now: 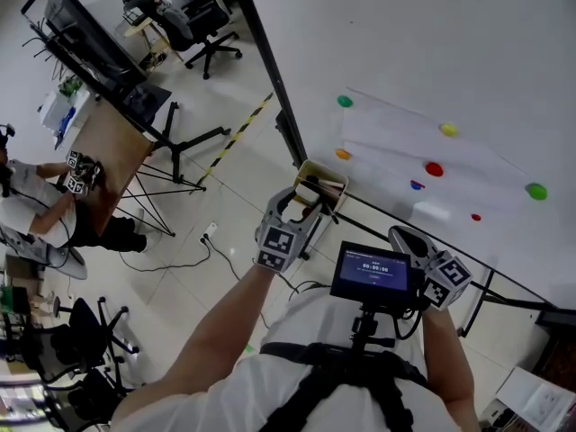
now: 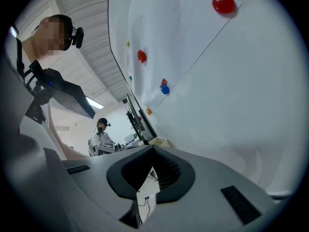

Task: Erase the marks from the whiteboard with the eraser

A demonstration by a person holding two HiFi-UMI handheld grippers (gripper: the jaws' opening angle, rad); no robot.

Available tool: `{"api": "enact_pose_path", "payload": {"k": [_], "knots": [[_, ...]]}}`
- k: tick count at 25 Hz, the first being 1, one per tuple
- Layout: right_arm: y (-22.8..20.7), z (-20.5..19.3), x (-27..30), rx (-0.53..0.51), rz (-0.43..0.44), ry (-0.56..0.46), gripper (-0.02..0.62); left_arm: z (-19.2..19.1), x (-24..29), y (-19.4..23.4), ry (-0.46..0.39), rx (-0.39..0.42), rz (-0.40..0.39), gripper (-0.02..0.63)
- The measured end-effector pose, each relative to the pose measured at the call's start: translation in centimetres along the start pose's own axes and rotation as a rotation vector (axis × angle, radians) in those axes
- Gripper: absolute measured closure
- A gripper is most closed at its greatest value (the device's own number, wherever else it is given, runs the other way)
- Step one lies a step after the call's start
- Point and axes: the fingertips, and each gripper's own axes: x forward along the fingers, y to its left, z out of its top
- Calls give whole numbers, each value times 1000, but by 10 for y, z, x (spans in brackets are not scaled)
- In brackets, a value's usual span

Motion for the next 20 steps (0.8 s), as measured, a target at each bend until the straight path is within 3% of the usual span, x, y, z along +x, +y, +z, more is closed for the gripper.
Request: {"api": "enact_pose_path", "payload": {"k": [4,7,14,20], "knots": [[-5,-2,-8,-8,-13,-24,584,6,-10,5,-39,-8,96,328],[-4,-6,-7,-5,-26,-19,584,21,-22,16,-114,-67,120,327],[17,-5,3,11,-29,-35,584,46,-55,15,-240,-194,35,333],[31,-8,6,-8,-50,-48,584,55,-84,16,-284,-168,9,331]]}}
